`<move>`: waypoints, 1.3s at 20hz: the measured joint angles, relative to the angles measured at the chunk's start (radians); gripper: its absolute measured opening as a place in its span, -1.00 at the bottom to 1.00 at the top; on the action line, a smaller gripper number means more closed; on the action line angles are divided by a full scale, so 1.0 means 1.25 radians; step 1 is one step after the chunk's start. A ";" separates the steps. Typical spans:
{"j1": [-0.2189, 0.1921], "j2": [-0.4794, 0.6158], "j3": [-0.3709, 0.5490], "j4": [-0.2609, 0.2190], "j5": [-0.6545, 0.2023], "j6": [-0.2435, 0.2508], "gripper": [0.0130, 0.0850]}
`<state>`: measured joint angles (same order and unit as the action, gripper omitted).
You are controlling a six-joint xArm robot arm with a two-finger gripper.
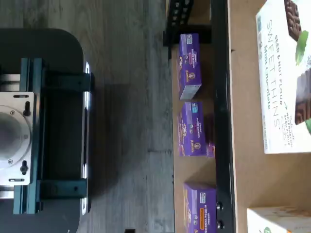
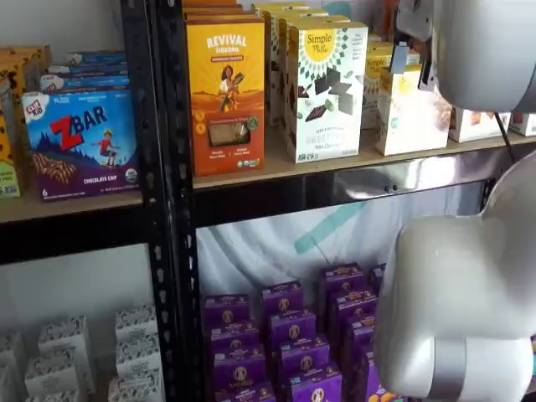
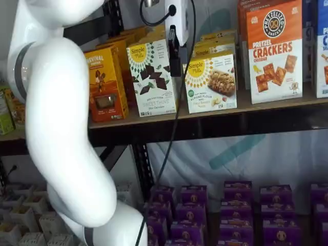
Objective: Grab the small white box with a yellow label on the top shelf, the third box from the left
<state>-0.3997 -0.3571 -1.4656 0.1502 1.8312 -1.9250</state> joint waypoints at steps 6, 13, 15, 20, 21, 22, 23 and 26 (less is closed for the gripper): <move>0.022 -0.049 0.025 -0.009 0.043 0.023 1.00; 0.004 -0.089 0.057 0.036 0.008 0.020 1.00; -0.010 -0.094 0.065 0.058 -0.018 0.013 1.00; -0.044 -0.055 0.044 0.090 -0.067 -0.016 1.00; -0.051 -0.041 0.034 0.097 -0.075 -0.022 1.00; -0.056 -0.029 0.024 0.101 -0.080 -0.027 1.00; -0.061 -0.014 0.011 0.106 -0.082 -0.031 1.00; -0.067 0.022 -0.023 0.109 -0.084 -0.037 1.00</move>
<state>-0.4835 -0.3296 -1.4941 0.2864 1.7264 -1.9715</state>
